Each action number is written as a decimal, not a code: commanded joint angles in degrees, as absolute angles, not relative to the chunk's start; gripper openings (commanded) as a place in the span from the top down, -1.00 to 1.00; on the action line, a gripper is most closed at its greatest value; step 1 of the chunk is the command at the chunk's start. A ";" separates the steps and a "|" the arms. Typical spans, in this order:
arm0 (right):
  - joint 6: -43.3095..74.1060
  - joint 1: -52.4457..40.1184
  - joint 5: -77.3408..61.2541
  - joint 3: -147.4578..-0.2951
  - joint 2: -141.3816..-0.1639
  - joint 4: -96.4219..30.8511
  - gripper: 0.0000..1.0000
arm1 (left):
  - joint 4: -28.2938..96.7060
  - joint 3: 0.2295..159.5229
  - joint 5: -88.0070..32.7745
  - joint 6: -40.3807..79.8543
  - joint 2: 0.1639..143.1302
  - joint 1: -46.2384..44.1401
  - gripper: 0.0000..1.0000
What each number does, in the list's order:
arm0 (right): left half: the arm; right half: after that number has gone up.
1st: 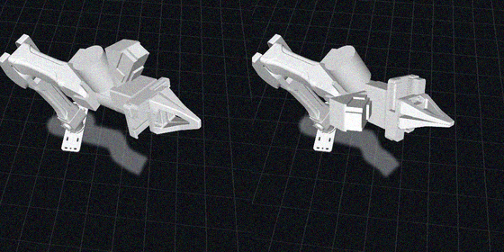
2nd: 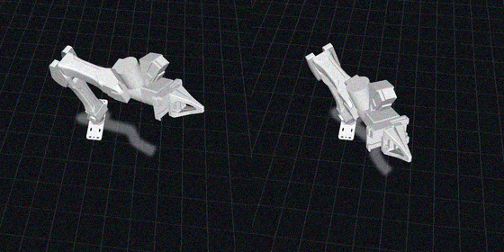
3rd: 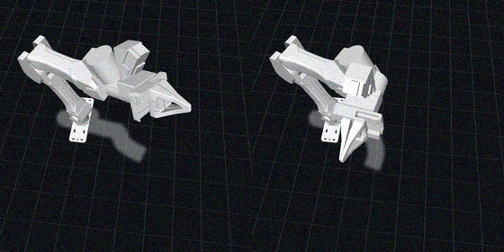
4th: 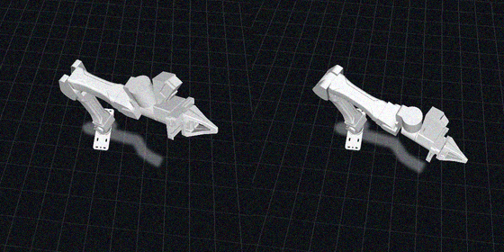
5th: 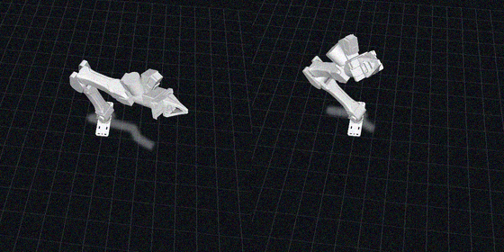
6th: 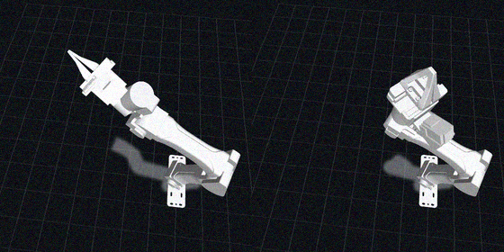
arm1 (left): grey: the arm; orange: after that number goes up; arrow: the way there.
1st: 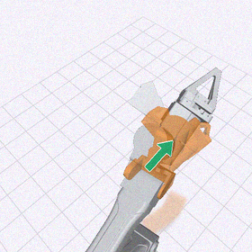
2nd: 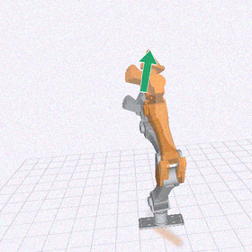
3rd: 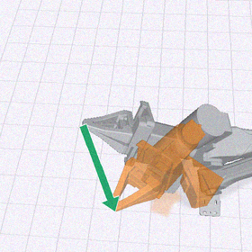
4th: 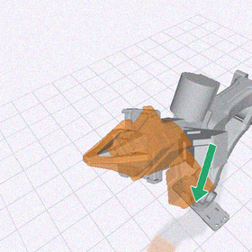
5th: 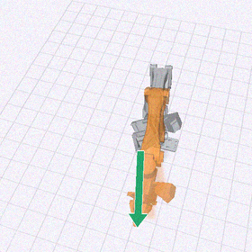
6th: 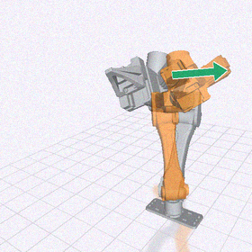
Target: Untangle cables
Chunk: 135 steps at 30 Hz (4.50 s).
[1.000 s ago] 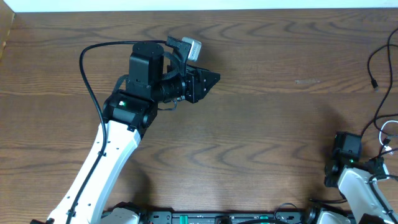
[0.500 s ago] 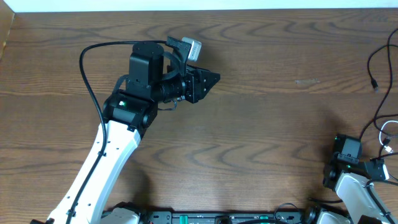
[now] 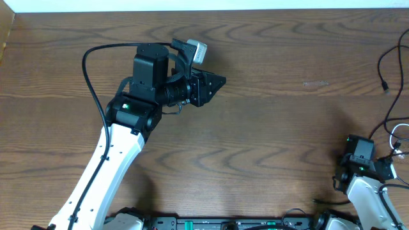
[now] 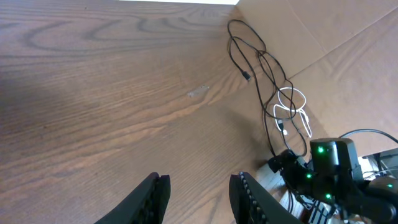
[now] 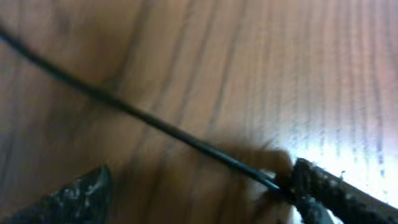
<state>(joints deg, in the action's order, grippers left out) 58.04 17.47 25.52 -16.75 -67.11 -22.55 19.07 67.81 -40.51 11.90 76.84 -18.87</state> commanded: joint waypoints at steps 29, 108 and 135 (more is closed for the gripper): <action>68.82 17.26 -20.32 -9.89 -70.94 -35.97 0.98 | 19.00 68.58 -40.40 10.94 77.17 -19.05 0.26; 6.20 35.94 -56.07 -85.17 -102.94 -20.01 -0.99 | 20.78 68.60 -27.46 10.96 77.12 -19.05 0.20; -7.79 19.11 -33.21 -85.17 -54.98 -51.64 -0.99 | 24.01 68.60 4.99 9.85 53.08 -18.94 -0.13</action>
